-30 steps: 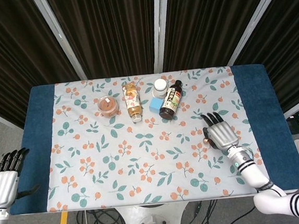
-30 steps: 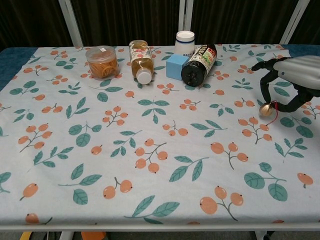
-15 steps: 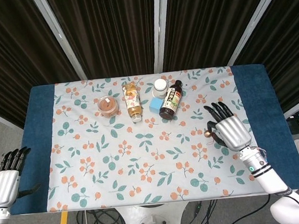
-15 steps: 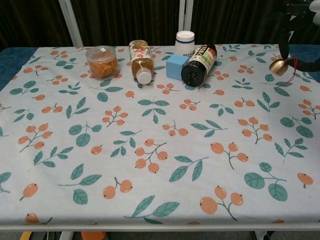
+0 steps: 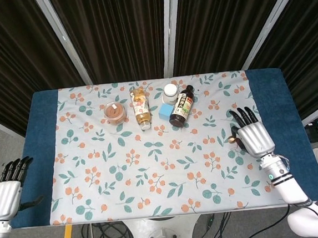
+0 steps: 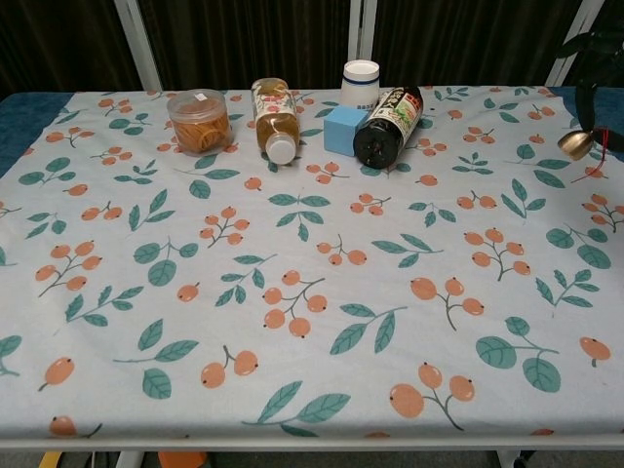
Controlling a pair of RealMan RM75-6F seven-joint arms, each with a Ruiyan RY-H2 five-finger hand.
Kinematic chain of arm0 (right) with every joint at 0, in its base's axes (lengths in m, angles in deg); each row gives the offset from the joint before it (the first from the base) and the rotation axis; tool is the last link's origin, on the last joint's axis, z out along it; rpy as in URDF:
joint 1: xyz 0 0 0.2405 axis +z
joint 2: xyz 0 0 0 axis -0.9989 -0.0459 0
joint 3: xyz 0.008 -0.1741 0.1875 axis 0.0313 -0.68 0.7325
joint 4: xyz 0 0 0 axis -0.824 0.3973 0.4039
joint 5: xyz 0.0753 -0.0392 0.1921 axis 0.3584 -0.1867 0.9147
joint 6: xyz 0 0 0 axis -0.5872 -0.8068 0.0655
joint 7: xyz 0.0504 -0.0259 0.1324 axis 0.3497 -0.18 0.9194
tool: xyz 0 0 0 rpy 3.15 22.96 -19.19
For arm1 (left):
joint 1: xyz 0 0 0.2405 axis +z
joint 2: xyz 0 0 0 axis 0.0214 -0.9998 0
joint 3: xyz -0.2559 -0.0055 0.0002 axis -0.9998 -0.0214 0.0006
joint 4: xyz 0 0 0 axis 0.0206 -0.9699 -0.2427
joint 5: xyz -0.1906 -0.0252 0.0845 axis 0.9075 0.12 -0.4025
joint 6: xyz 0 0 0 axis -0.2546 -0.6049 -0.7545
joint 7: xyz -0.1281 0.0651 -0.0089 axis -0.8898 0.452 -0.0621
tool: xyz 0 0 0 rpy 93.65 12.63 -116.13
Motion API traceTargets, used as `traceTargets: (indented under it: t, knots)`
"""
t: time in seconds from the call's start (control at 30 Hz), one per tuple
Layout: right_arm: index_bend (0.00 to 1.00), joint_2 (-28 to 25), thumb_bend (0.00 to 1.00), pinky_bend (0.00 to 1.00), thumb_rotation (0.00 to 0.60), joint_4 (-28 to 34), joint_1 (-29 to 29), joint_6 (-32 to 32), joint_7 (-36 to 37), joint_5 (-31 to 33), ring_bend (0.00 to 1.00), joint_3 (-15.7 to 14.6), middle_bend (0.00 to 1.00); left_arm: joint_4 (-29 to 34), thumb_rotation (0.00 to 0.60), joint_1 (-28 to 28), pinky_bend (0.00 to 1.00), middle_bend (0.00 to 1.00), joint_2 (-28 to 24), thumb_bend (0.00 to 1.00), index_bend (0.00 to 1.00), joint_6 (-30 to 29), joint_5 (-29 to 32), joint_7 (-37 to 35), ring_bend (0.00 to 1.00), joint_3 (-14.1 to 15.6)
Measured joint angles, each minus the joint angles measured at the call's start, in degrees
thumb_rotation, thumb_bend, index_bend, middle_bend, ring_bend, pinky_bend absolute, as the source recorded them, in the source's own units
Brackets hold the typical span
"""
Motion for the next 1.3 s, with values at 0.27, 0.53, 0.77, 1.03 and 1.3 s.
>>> traceTargets:
  t: [0.27, 0.53, 0.77, 1.03, 1.3]
  knots:
    - [0.75, 1.0, 0.37, 0.00, 0.600, -0.1, 0.2, 1.8, 2.0, 1.0, 0.00, -0.2, 0.12, -0.2, 0.600, -0.1, 0.04, 0.05, 0.1, 0.00, 0.06, 0.3, 0.1, 0.0, 0.00, 0.0]
    - [0.75, 4.0, 0.37, 0.00, 0.600, -3.5, 1.3, 4.5, -0.3, 2.2, 0.00, -0.5, 0.12, -0.2, 0.600, -0.1, 0.04, 0.05, 0.3, 0.00, 0.06, 0.5, 0.1, 0.1, 0.00, 0.2]
    - [0.74, 6.4, 0.36, 0.00, 0.600, -6.2, 3.1, 8.4, -1.0, 4.3, 0.00, -0.4, 0.12, -0.4, 0.600, 0.0, 0.04, 0.05, 0.3, 0.00, 0.06, 0.3, 0.2, -0.2, 0.00, 0.2]
    - [0.74, 8.7, 0.36, 0.00, 0.600, -8.4, 4.7, 11.0, -2.9, 6.4, 0.00, -0.4, 0.12, -0.8, 0.600, 0.1, 0.04, 0.05, 0.2, 0.00, 0.06, 0.2, 0.2, -0.9, 0.00, 0.2]
    - [0.74, 9.5, 0.36, 0.00, 0.600, -9.1, 5.4, 11.9, -4.5, 7.6, 0.00, -0.6, 0.12, -0.9, 0.600, 0.2, 0.04, 0.05, 0.1, 0.00, 0.06, -0.1, 0.1, -1.3, 0.00, 0.1]
